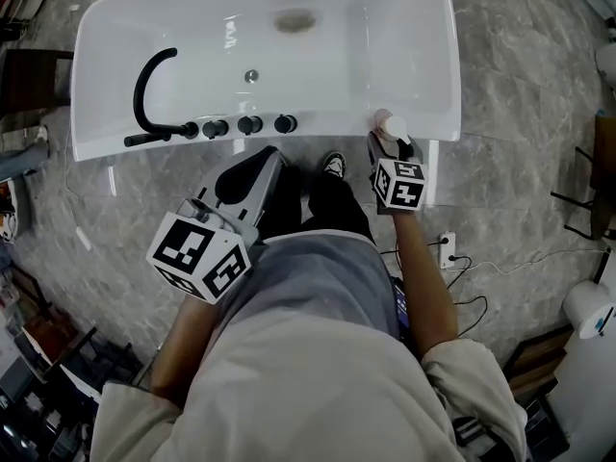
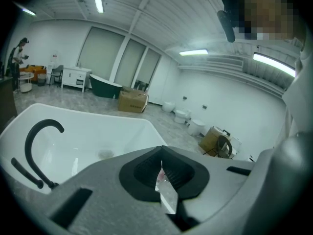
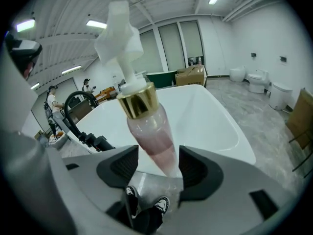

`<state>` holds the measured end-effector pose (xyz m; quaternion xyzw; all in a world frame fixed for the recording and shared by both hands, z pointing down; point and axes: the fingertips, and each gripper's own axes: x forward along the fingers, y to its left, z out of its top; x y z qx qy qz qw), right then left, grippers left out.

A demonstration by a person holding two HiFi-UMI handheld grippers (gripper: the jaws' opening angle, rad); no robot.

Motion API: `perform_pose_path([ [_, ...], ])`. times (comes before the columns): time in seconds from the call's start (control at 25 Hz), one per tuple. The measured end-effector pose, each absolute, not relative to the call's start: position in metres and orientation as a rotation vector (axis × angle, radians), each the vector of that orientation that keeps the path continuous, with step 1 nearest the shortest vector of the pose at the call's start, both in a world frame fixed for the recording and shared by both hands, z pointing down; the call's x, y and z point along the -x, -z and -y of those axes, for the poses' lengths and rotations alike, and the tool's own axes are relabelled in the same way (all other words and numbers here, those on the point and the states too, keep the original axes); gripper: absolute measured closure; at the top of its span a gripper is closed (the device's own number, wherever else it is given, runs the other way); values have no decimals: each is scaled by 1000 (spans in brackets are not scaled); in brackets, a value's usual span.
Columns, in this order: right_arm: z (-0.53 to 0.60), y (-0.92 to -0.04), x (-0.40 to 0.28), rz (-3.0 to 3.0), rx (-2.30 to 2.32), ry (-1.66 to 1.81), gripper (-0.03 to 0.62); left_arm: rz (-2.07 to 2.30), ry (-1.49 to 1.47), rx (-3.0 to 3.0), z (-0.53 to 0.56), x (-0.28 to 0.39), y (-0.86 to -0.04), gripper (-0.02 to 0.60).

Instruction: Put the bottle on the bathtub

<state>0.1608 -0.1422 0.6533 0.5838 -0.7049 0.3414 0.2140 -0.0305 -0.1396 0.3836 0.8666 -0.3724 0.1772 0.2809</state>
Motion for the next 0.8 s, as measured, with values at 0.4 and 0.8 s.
perform_pose_path([
  [0.4, 116, -610, -157, 2052, -1613, -971, 362, 934, -461, -2347, 130, 16, -387, 572],
  [0.8, 91, -538, -167, 2155, -1679, -1035, 428, 845, -450, -2390, 124, -6, -387, 572],
])
